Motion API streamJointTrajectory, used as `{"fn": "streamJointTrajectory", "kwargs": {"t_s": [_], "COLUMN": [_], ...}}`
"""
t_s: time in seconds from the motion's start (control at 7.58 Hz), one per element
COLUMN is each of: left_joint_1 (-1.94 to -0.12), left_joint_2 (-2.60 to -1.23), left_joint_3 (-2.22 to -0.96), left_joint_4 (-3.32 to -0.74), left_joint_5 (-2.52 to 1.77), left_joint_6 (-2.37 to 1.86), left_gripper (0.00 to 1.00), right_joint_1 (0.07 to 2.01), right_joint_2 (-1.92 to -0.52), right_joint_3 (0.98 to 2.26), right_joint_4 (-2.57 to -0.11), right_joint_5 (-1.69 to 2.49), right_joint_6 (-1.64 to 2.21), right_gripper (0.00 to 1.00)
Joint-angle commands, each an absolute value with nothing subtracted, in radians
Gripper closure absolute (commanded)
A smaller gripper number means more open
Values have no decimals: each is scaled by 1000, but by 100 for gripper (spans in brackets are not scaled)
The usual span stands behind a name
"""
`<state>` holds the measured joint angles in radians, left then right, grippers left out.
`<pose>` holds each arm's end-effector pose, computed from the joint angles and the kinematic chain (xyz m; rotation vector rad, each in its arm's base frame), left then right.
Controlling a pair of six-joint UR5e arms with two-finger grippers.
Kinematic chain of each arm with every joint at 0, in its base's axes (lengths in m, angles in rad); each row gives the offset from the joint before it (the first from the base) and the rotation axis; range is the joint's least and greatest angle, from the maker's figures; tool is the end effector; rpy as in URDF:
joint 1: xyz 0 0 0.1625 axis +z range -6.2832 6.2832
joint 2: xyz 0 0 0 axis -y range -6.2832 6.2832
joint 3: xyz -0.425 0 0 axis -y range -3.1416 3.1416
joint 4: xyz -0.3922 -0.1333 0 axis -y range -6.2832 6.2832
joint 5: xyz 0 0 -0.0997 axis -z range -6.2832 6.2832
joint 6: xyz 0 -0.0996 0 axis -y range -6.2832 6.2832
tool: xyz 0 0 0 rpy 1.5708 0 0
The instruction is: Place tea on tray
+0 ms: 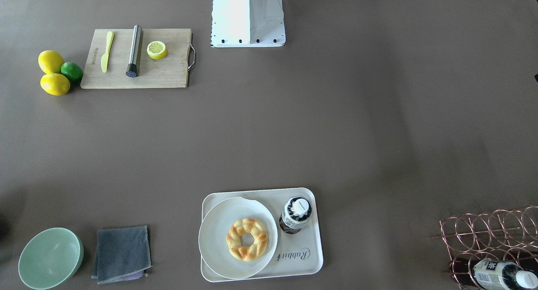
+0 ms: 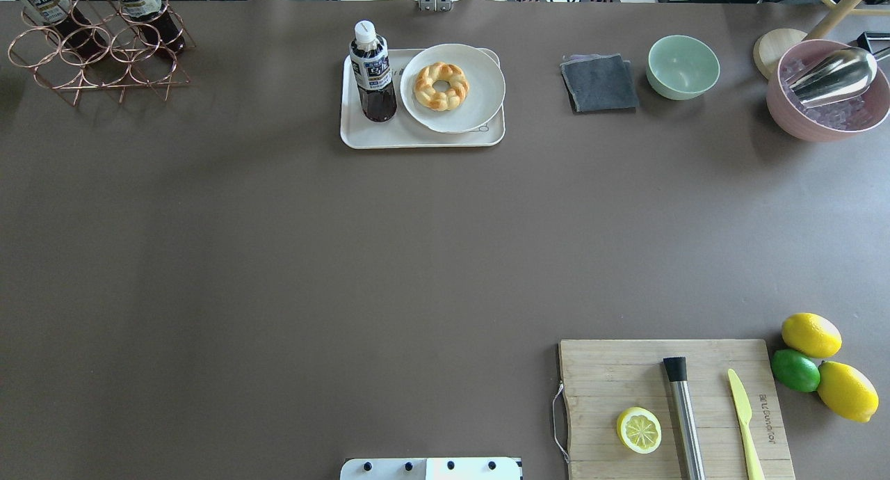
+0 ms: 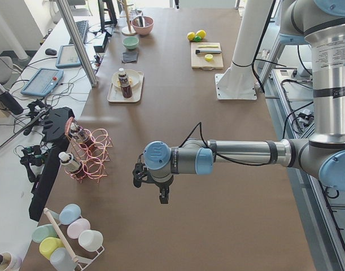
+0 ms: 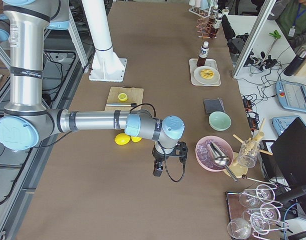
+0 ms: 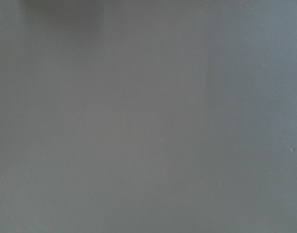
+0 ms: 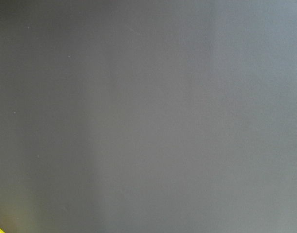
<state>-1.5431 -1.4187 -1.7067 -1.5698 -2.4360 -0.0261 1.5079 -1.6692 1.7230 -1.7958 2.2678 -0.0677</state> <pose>-0.0457 -0.4278 0.6552 -0.0394 0.8644 -0.0059 0.0419 -0.4386 0.6566 -0.1625 -0.6957 -0.0653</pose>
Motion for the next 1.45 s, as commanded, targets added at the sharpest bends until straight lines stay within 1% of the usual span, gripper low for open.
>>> {"fn": "streamJointTrajectory", "kwargs": {"t_s": [0.0,0.4,1.32], "left_joint_1": [-1542,-1536,-1529], "left_joint_2": [-1408,-1407,-1394], "left_joint_3": [-1706,-1704,-1712], "left_joint_4": [-1571,-1568,-1571], "left_joint_5": [-2436,-2434,-2434], "left_joint_6": [-26,-26,-26], "left_gripper": [1,1,1], "right_joint_1": [1545,1618,1620], "right_joint_2": [-1664,-1664,-1687], "right_joint_3": [1730,1739,1779], "right_joint_4": [-1793,-1793,-1792], "right_joint_5": [2266,2264,2220], "right_joint_6": [-72,-69,-72], "right_gripper": [0,0,0]}}
